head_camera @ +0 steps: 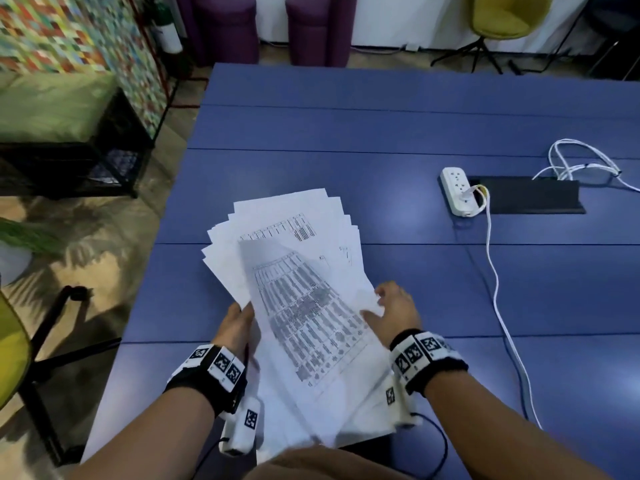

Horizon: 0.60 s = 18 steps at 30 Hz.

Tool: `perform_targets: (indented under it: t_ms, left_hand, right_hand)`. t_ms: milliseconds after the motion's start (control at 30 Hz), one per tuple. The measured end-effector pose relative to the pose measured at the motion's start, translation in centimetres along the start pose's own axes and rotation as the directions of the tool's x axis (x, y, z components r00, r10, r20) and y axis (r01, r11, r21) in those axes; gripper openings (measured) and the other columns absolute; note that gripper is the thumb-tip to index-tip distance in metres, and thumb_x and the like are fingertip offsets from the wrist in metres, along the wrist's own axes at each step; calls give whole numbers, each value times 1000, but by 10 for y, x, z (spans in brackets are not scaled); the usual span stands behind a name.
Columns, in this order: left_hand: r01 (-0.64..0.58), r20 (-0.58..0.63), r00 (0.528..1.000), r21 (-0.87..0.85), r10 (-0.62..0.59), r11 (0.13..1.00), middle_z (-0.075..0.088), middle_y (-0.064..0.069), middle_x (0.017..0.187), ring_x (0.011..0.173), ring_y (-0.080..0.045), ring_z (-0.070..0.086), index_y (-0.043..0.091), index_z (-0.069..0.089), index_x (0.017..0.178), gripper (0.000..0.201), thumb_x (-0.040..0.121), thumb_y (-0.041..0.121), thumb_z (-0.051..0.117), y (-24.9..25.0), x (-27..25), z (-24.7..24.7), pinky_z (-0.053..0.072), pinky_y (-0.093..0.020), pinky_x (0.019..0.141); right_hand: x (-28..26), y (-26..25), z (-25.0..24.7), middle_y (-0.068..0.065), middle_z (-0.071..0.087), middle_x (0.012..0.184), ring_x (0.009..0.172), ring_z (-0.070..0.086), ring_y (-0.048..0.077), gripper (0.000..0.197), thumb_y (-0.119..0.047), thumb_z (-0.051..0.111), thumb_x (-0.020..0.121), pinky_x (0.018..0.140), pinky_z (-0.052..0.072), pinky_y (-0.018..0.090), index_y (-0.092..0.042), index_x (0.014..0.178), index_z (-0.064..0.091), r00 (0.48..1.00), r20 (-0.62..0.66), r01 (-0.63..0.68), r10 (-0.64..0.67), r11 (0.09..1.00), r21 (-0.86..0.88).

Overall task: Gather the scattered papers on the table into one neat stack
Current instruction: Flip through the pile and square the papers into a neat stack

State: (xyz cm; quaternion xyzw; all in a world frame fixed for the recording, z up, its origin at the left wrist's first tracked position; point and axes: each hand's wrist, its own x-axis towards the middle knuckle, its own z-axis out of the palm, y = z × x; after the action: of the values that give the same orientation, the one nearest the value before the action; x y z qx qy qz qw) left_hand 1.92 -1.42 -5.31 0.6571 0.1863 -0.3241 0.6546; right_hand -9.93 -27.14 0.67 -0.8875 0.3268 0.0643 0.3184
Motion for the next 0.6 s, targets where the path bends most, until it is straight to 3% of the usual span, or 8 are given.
perform_targets:
  t_ms: [67, 133, 167, 233, 300, 400, 500, 600]
  left_hand:
    - [10, 7, 1000, -87, -9, 996, 59, -12, 132, 119, -31, 58, 20, 53, 135, 85, 74, 79, 53, 17, -18, 9, 42, -58, 104]
    - [-28, -60, 998, -52, 25, 998, 41, -3, 151, 140, -23, 39, 21, 37, 148, 114, 63, 97, 33, 28, -28, 15, 29, -46, 117]
    - [-30, -71, 997, -74, 25, 997, 36, -1, 154, 143, -21, 33, 20, 31, 151, 116, 65, 97, 25, 30, -30, 15, 26, -44, 119]
    - [-2, -19, 1000, -155, -1, 988, 37, 1, 153, 143, -21, 32, 21, 32, 151, 100, 77, 89, 29, 28, -32, 17, 25, -45, 118]
    - [62, 39, 998, -155, -56, 986, 31, 3, 155, 145, -21, 28, 24, 30, 152, 98, 76, 81, 53, 23, -30, 17, 22, -48, 118]
    - [-61, -49, 997, 36, 62, 998, 44, -5, 146, 137, -29, 41, 10, 36, 143, 75, 83, 33, 75, 15, -21, 14, 34, -44, 110]
    - [-80, -64, 995, -28, 78, 996, 65, -9, 123, 118, -29, 59, 9, 51, 124, 50, 81, 2, 73, 18, -16, 15, 47, -37, 93]
    - [-56, -10, 998, -104, 55, 993, 64, -4, 125, 108, -15, 62, 16, 50, 127, 52, 82, 1, 71, 22, -21, 24, 43, -38, 100]
  right_hand:
    - [18, 3, -5, 4, 49, 120, 116, 44, 25, 53, -45, 70, 79, 91, 44, 37, -19, 120, 49, 999, -48, -13, 11, 998, -57]
    - [29, 2, -7, 4, 43, 125, 119, 40, 26, 70, -60, 68, 73, 95, 44, 41, -20, 126, 47, 999, -3, -53, 53, 992, -115]
    - [32, 0, -5, 5, 42, 127, 119, 41, 27, 75, -63, 68, 72, 95, 45, 42, -18, 127, 45, 997, 26, -70, 74, 988, -136]
    - [30, -6, 6, 9, 41, 129, 118, 44, 31, 76, -63, 64, 76, 94, 45, 41, -13, 128, 40, 993, 65, -89, 103, 978, -187]
    - [22, -12, 22, 12, 41, 132, 118, 44, 34, 73, -59, 55, 85, 96, 42, 40, -8, 132, 33, 990, 73, -99, 119, 967, -235]
    - [13, -19, 29, 12, 39, 134, 120, 42, 33, 71, -60, 46, 89, 96, 40, 42, -7, 134, 31, 984, 86, -134, 157, 965, -226]
    - [31, -16, 11, 8, 44, 129, 120, 41, 29, 74, -72, 43, 83, 91, 42, 44, -12, 127, 42, 987, 48, -136, 154, 954, -269]
    - [52, -14, 4, 8, 42, 126, 119, 43, 29, 80, -70, 58, 75, 95, 42, 42, -11, 128, 45, 998, 16, -62, 64, 992, -113]
